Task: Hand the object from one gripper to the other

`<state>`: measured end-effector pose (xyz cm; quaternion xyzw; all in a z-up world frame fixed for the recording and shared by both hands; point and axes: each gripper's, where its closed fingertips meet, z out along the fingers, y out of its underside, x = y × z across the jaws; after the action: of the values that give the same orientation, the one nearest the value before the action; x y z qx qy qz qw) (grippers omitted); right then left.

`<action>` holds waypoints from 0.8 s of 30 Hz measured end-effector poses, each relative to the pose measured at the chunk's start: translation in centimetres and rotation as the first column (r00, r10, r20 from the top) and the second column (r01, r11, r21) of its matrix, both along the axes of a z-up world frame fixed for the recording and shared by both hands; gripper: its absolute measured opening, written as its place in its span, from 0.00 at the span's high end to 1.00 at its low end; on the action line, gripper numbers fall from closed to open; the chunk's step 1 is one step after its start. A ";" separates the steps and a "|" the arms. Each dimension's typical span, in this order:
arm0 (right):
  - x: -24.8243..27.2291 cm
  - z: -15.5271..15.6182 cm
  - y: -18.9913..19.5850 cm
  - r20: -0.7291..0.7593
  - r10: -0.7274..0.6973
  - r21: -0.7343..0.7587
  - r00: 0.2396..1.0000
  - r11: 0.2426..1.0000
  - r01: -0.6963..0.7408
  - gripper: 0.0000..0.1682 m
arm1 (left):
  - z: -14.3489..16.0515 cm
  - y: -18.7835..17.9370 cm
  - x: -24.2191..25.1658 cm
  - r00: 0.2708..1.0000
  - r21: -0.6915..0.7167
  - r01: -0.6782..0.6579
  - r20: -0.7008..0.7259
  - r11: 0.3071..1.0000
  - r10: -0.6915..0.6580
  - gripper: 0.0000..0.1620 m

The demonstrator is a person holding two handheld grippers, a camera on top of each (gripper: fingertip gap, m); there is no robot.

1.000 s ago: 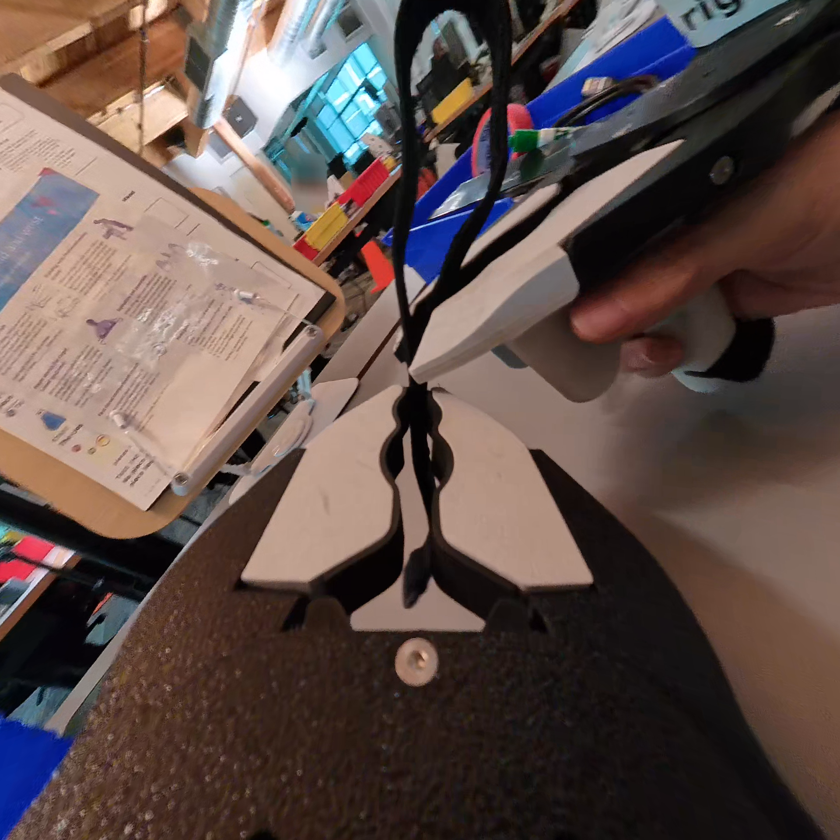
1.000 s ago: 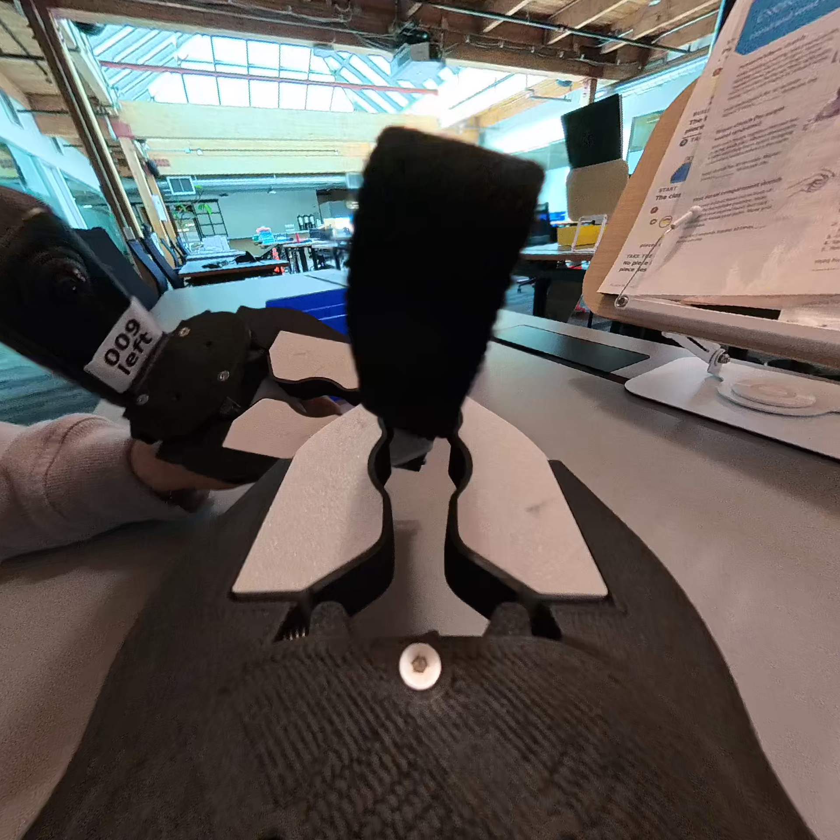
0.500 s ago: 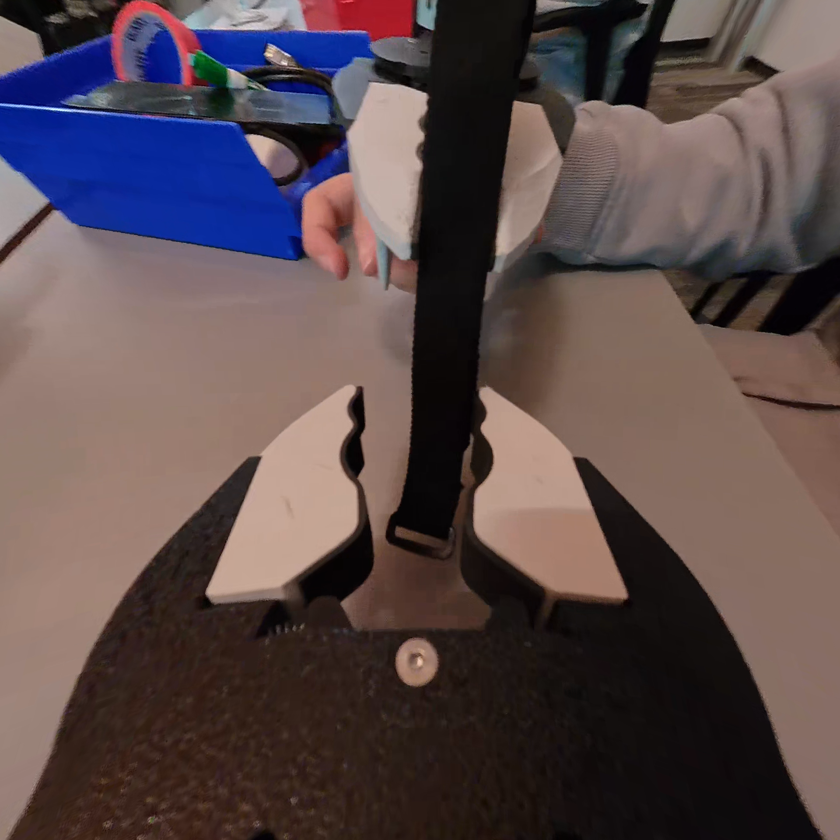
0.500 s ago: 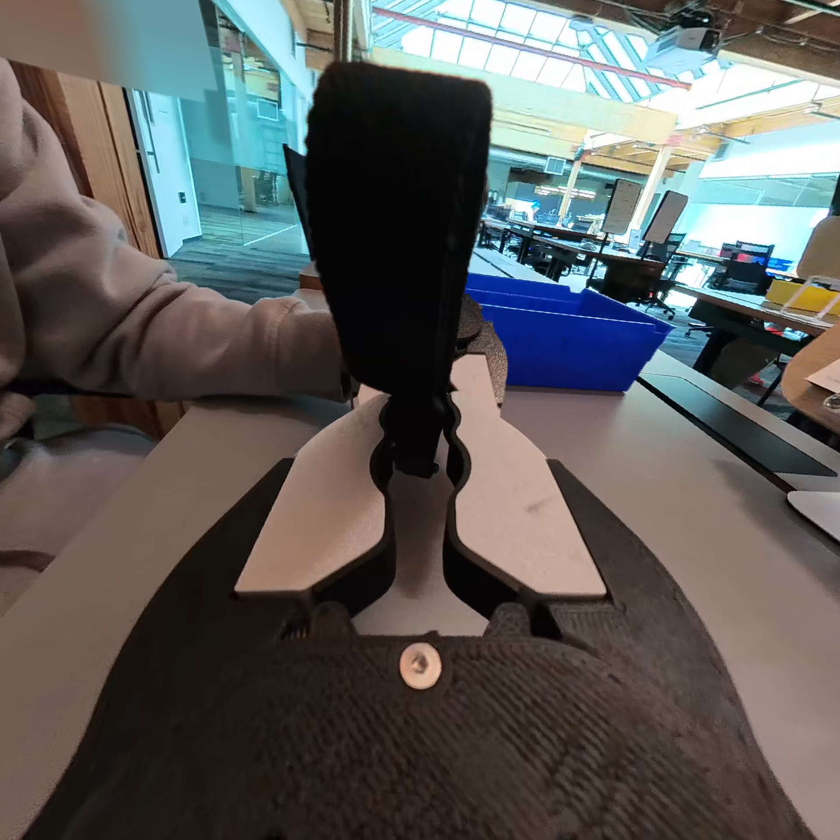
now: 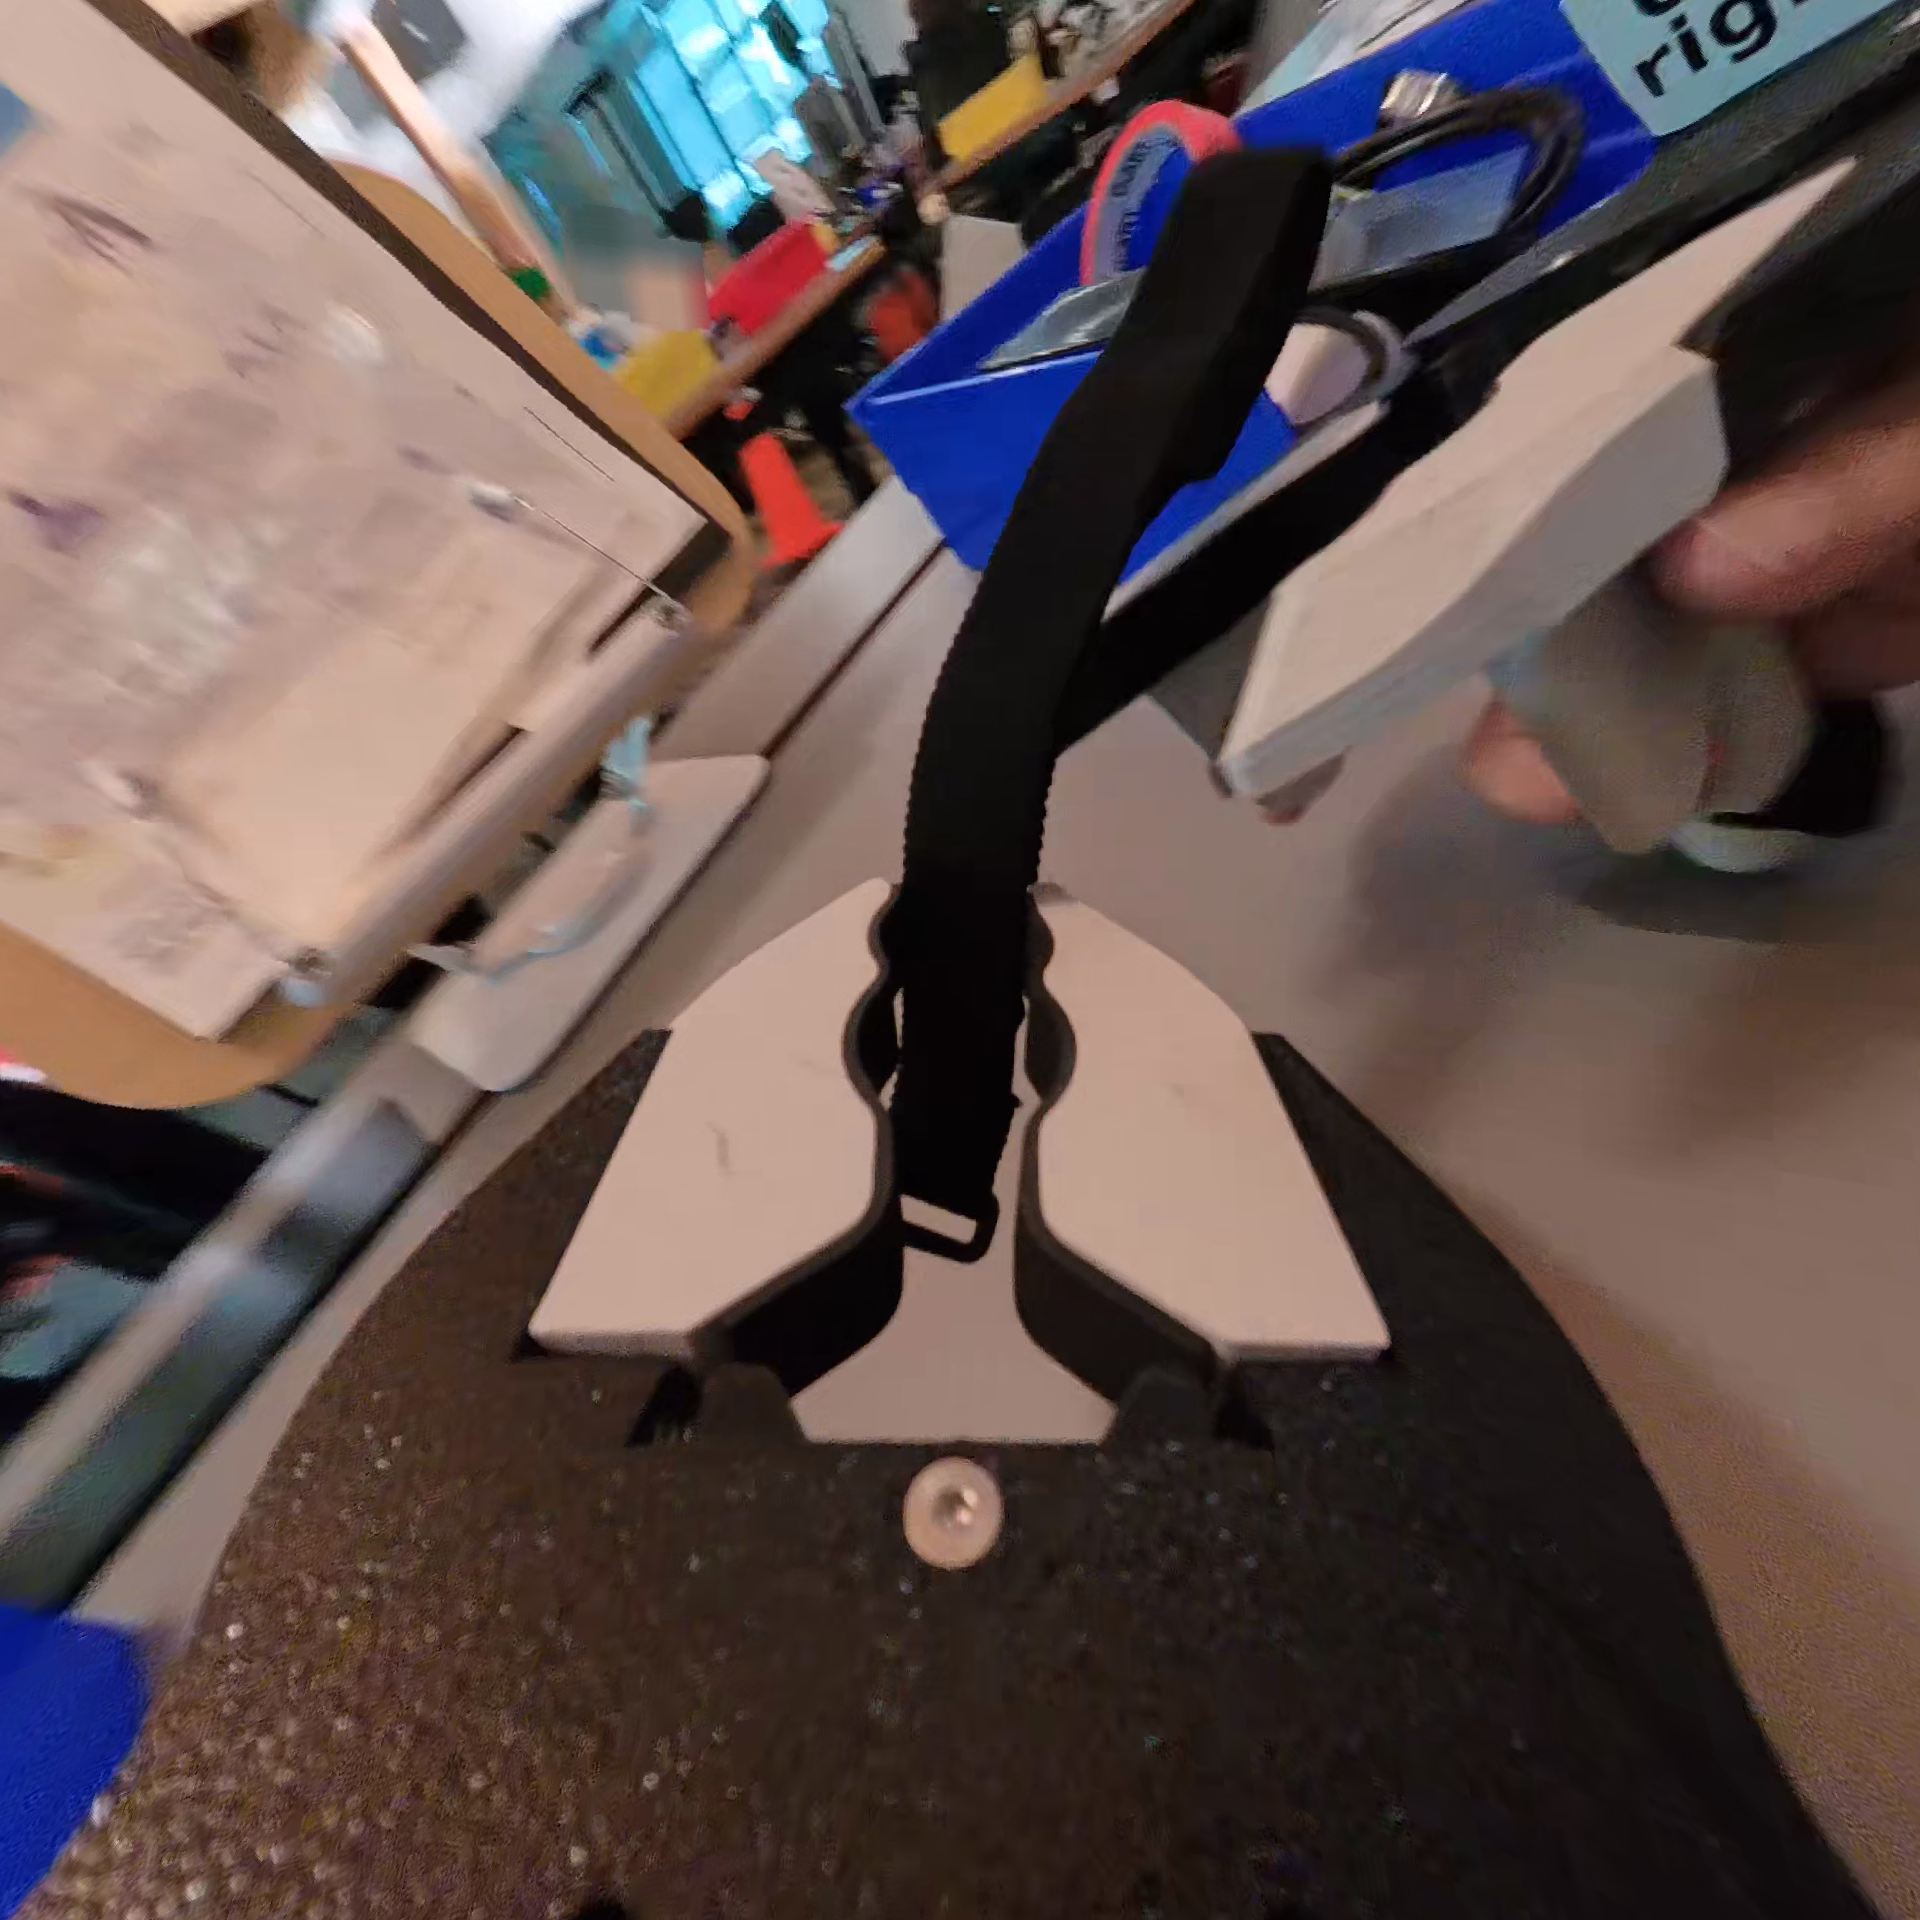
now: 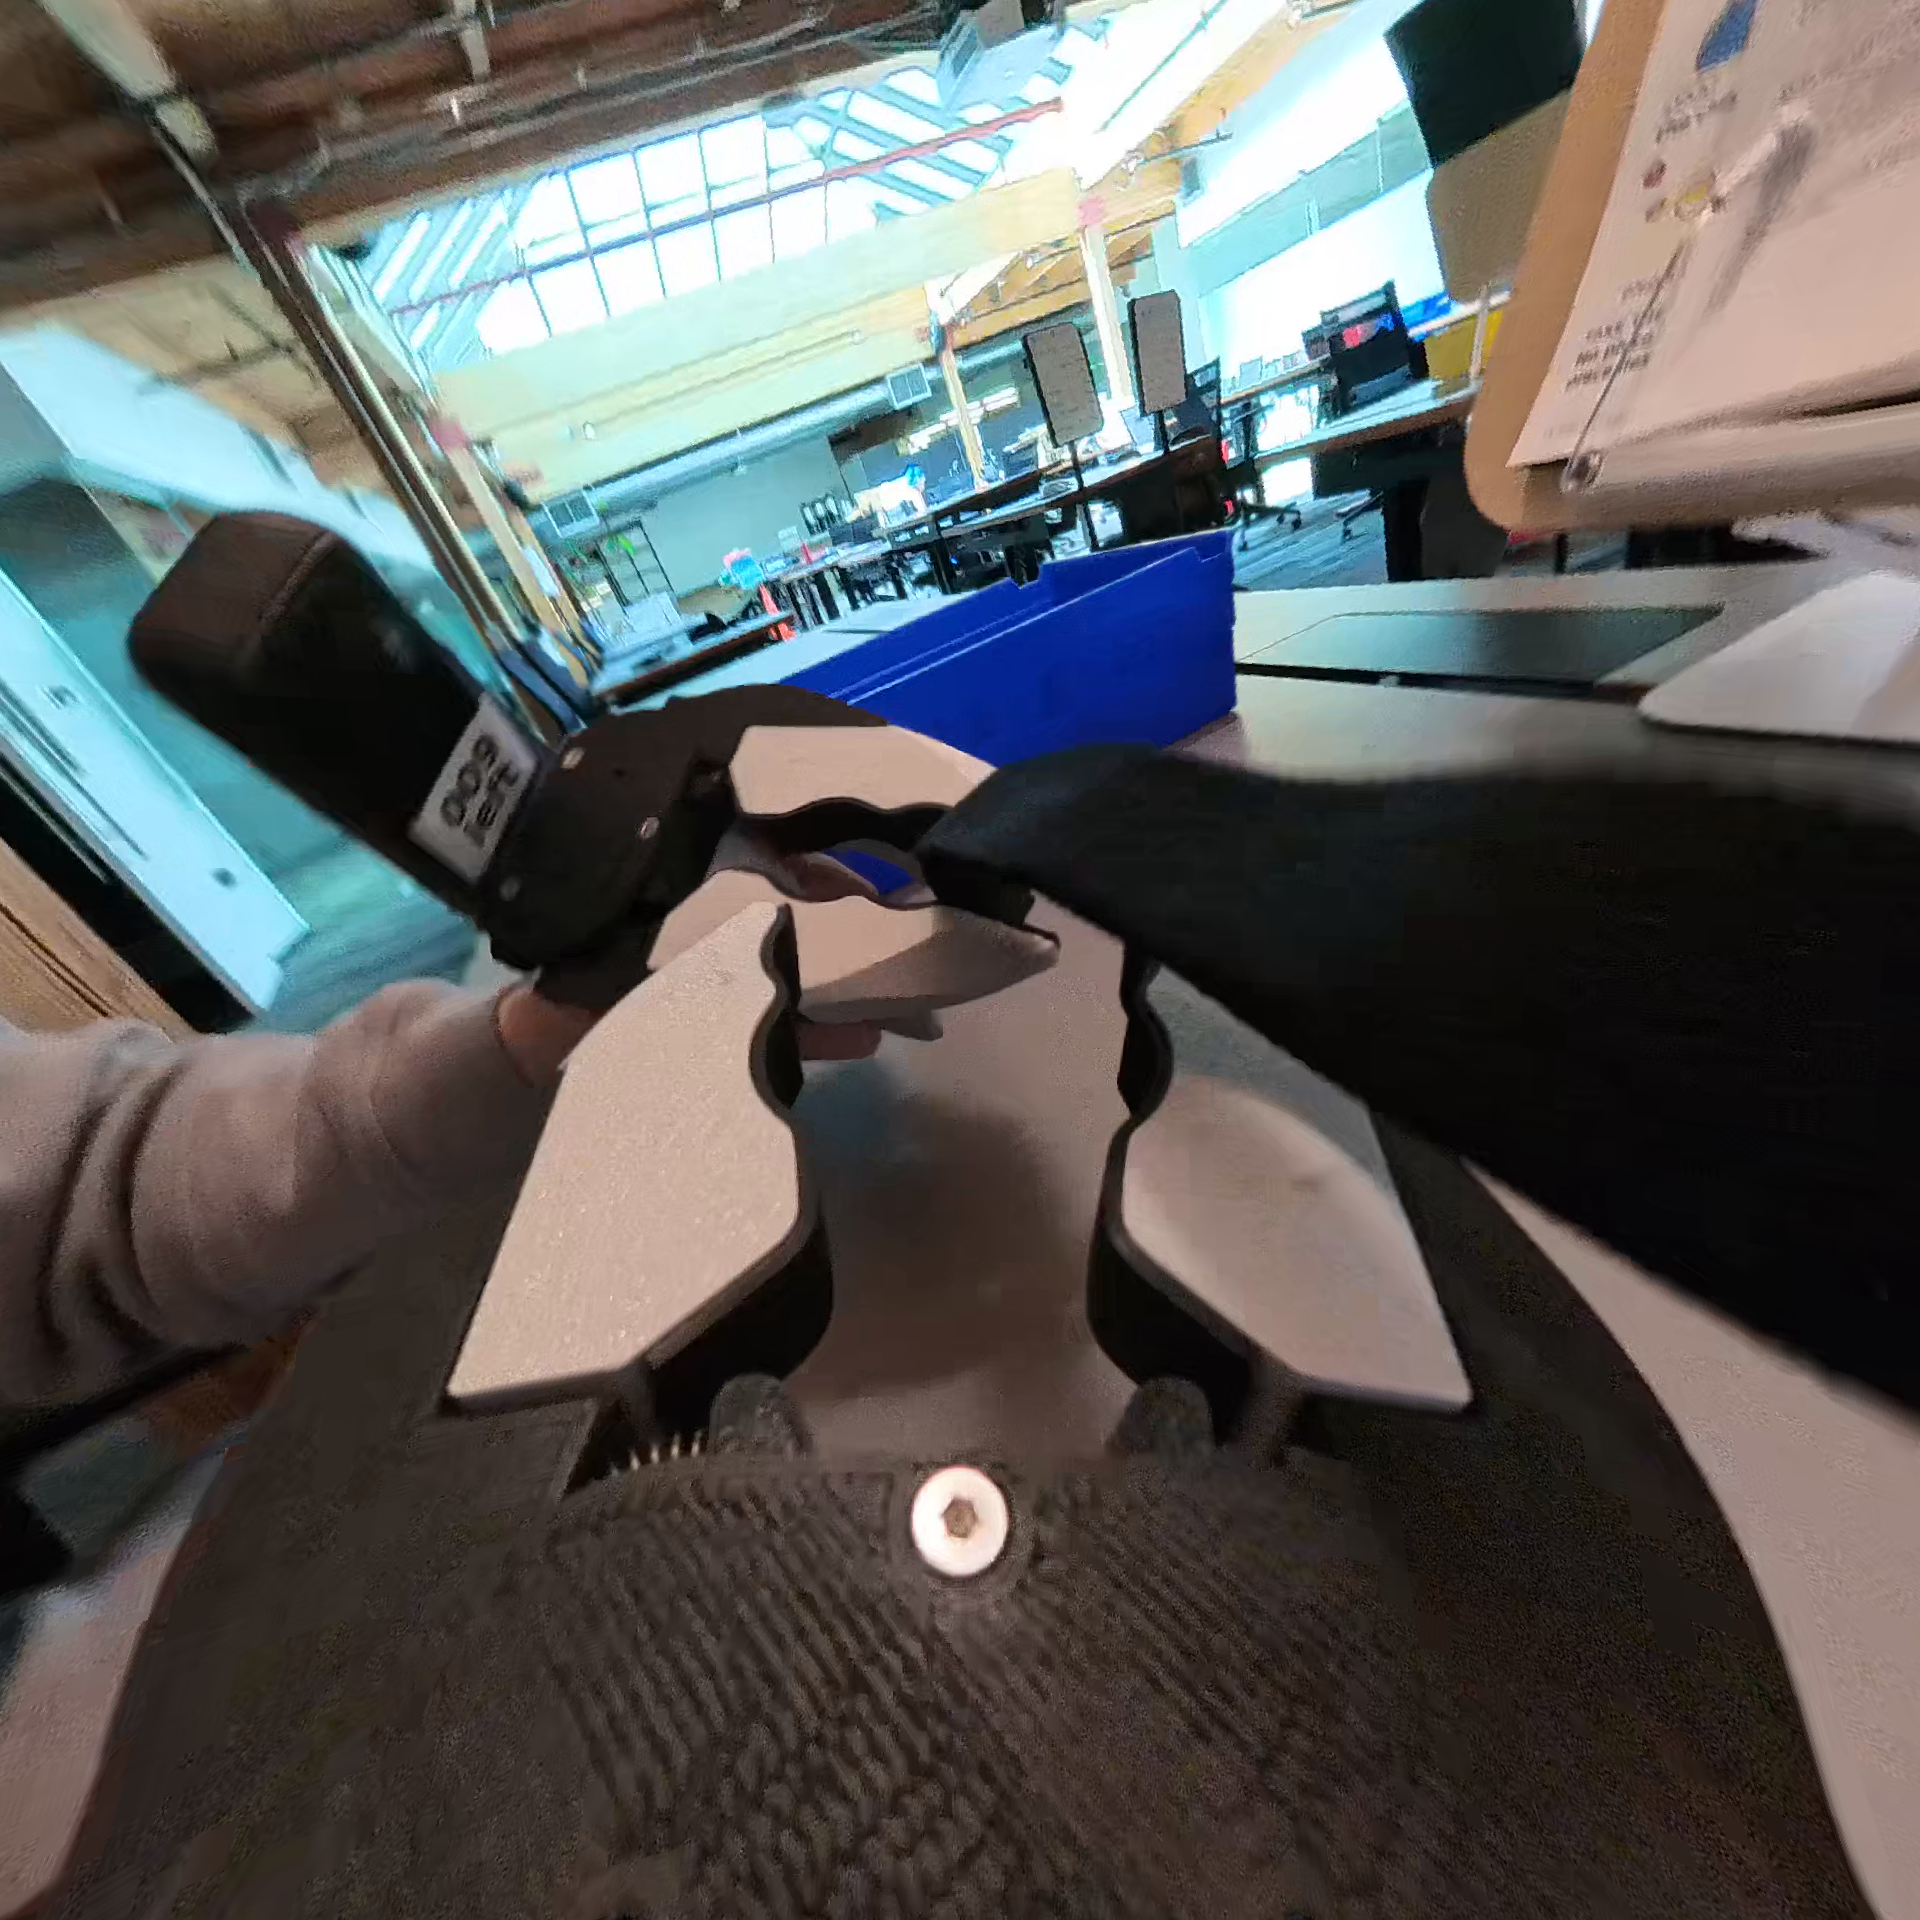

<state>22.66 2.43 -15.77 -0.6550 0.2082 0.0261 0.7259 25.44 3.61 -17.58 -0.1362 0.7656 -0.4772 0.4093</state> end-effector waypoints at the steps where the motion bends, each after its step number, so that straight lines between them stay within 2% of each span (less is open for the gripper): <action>1: 0.0 0.0 0.1 -0.036 0.005 0.021 0.999 1.000 -0.004 0.65 | 0.3 -0.1 0.0 0.998 0.032 -0.028 0.053 0.999 0.026 0.88; 4: 0.2 0.0 0.0 -0.076 0.009 0.053 0.997 0.999 -0.005 0.77 | 0.8 -0.5 -0.2 0.986 0.094 -0.075 0.154 0.993 0.060 0.88; 8: 0.0 0.8 -0.4 -0.021 0.016 0.091 1.000 0.996 -0.014 0.92 | 0.7 -1.4 -0.6 0.980 0.094 -0.071 0.193 0.993 0.052 0.88; 10: -0.1 0.7 -0.5 0.024 0.017 0.052 1.000 0.999 -0.018 0.94 | 0.6 -1.5 -0.7 0.981 0.094 -0.052 0.193 0.994 0.033 0.87; 12: -0.4 0.8 -0.7 0.080 0.038 0.010 0.996 0.999 -0.039 0.95 | -0.1 -2.2 -1.4 0.991 0.080 0.068 0.112 0.995 -0.076 0.83; 14: -0.9 0.8 -1.0 0.130 0.078 -0.034 0.988 0.997 -0.075 0.97 | -0.6 -2.9 -3.0 0.969 -0.013 0.242 -0.041 0.970 -0.242 0.77; 17: -3.6 0.4 -1.1 0.185 0.273 -0.108 0.944 0.960 -0.257 0.97 | -0.4 -2.4 -5.0 0.870 -0.170 0.407 -0.227 0.898 -0.437 0.78; 20: -5.0 0.1 -0.9 0.258 0.338 -0.164 0.905 0.938 -0.304 0.97 | -1.5 -1.6 -6.8 0.752 -0.221 0.495 -0.376 0.841 -0.541 0.78; 22: -5.2 -0.6 -0.5 0.270 0.348 -0.211 0.898 0.931 -0.297 0.97 | -2.5 -1.7 -7.7 0.699 -0.213 0.545 -0.418 0.811 -0.580 0.82; 23: -5.3 -0.9 -0.4 0.273 0.352 -0.231 0.895 0.927 -0.294 0.97 | -2.8 -1.9 -7.8 0.702 -0.195 0.553 -0.415 0.810 -0.579 0.87; 24: -5.3 -1.1 -0.3 0.274 0.353 -0.250 0.895 0.924 -0.288 0.97 | -3.1 -2.0 -7.2 0.731 -0.161 0.535 -0.403 0.829 -0.550 0.96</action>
<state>17.39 2.14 -16.91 -0.7465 -0.0197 0.0199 0.6648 18.20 1.59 -20.68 -0.0162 0.8345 -0.5463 0.0694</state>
